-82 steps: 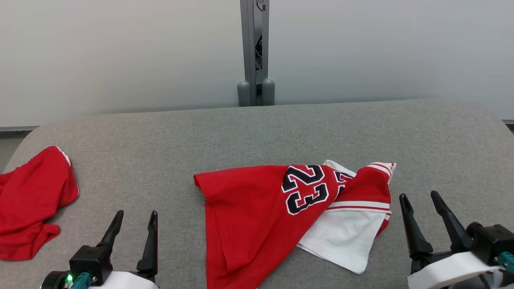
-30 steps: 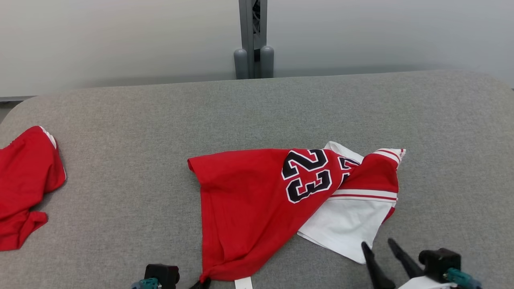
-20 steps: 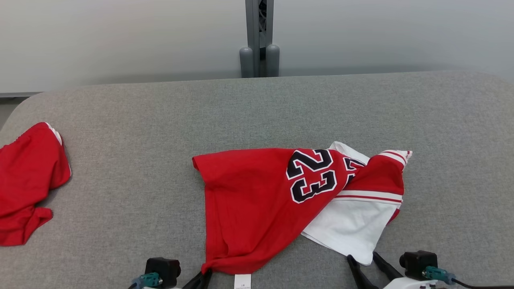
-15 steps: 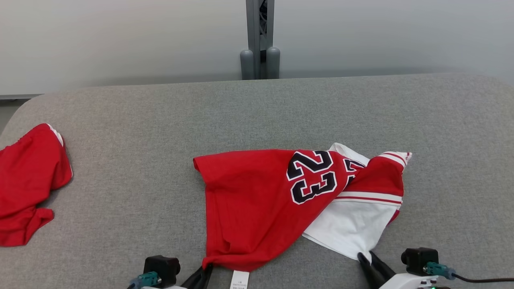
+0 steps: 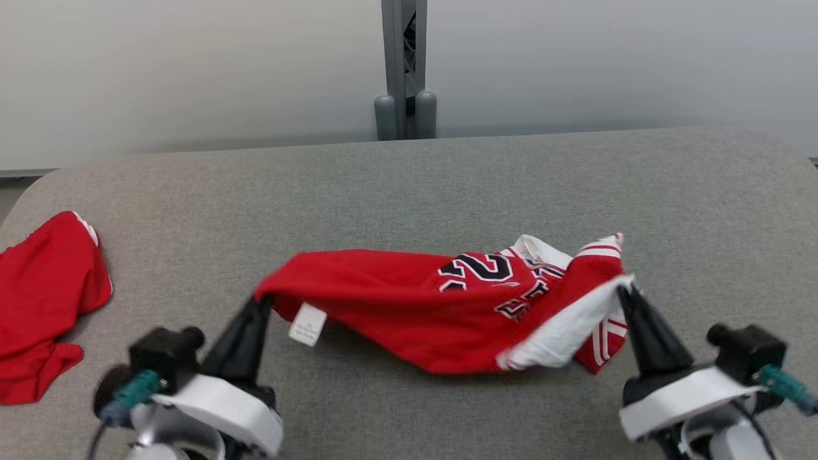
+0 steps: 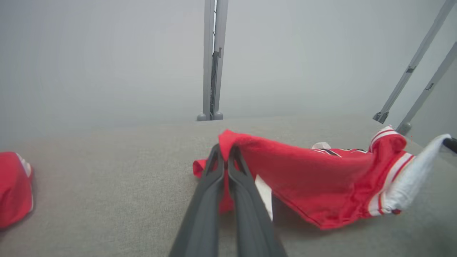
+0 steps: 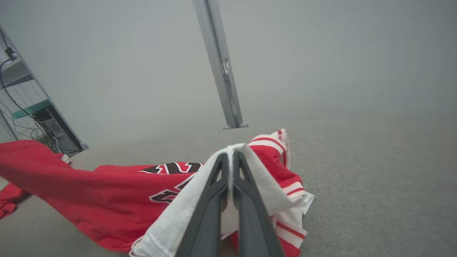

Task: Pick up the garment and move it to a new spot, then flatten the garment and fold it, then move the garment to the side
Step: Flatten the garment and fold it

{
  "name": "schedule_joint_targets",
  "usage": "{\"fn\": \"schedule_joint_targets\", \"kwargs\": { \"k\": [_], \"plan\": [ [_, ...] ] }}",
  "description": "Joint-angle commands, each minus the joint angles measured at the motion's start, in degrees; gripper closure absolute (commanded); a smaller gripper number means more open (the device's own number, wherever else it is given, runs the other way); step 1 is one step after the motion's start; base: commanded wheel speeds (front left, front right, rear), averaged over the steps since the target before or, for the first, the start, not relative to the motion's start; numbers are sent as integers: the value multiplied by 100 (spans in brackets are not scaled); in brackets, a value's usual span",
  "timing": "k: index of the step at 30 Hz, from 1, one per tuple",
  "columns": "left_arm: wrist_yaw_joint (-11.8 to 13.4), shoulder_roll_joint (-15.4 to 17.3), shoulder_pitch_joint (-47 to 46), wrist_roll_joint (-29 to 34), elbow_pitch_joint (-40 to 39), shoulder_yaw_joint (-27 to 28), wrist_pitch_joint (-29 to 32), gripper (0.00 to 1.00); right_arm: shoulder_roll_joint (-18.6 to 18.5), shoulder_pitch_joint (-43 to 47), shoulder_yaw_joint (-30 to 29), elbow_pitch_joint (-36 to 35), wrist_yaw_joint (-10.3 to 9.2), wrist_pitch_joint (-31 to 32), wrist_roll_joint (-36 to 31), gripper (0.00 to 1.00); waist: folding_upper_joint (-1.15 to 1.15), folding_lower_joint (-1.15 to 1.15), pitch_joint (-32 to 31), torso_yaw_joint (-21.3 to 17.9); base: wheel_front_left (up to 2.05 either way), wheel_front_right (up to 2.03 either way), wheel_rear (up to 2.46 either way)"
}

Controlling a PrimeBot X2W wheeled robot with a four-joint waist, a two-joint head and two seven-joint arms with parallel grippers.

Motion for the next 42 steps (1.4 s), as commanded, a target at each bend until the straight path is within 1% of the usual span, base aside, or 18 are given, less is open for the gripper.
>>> {"fn": "schedule_joint_targets", "kwargs": {
  "k": [1, 5, 9, 13, 17, 21, 22, 25, 26, 30, 35, 38, 42],
  "plan": [
    [32, 89, -129, 70, -59, 68, -52, 100, -12, -80, -29, -157, 1, -25, -94, 100, 0, 0, -15, -13, 0, 0, 0],
    [169, 252, -432, 222, -455, 314, -129, 100, -139, -260, -425, -1118, 0, 96, -319, 100, 0, 0, -73, -38, 0, 0, 0],
    [292, 366, -749, 269, -771, 605, -177, 100, -130, -553, -831, -1974, 0, 225, -560, 100, 0, 0, -89, -56, 0, 0, 0],
    [395, 475, -1108, 328, -1088, 871, -165, 100, -129, -933, -1188, -2664, 0, 309, -735, 100, 0, 0, -69, -89, 0, 0, 0],
    [517, 625, -1363, 436, -1446, 1048, -94, 100, -138, -1294, -1464, -3106, 0, 393, -811, 100, 0, 0, -36, -100, 0, 0, 0],
    [589, 714, -1581, 529, -1778, 1037, 96, 100, -133, -1571, -1570, -3267, 0, 537, -806, 100, 0, 0, 40, -108, 0, 0, 0],
    [563, 712, -1637, 527, -1803, 1017, 126, 100, -141, -1633, -1532, -3246, 0, 560, -773, 100, 0, 0, 74, -109, 0, 0, 0],
    [469, 681, -1909, 466, -1691, 1000, 145, 100, -225, -1894, -1392, -2969, 0, 641, -696, 100, 0, 0, 199, -122, 0, 0, 0],
    [402, 662, -2016, 426, -1585, 967, 179, 100, -269, -2035, -1339, -2822, 0, 656, -663, 100, 0, 0, 252, -126, 0, 0, 0],
    [8, 513, -2742, 201, -939, 881, 177, 100, -507, -2775, -1100, -2035, 0, 726, -514, 100, 0, 0, 576, -108, 0, 0, 0],
    [-470, 262, -3964, 17, 291, 712, 263, 100, -902, -3975, -726, -864, 1, 712, -368, 100, 0, 0, 1046, -19, 0, 0, 0],
    [-710, 64, -4802, -29, 1184, 625, 324, 100, -1056, -4760, -486, -157, 1, 709, -241, 100, 0, 0, 1306, 33, 0, 0, 0],
    [-995, -214, -5959, -20, 2385, 581, 178, 100, -1248, -5915, -48, 742, 0, 591, -217, 100, 0, 0, 1569, 61, 0, 0, 0]
  ]
}}
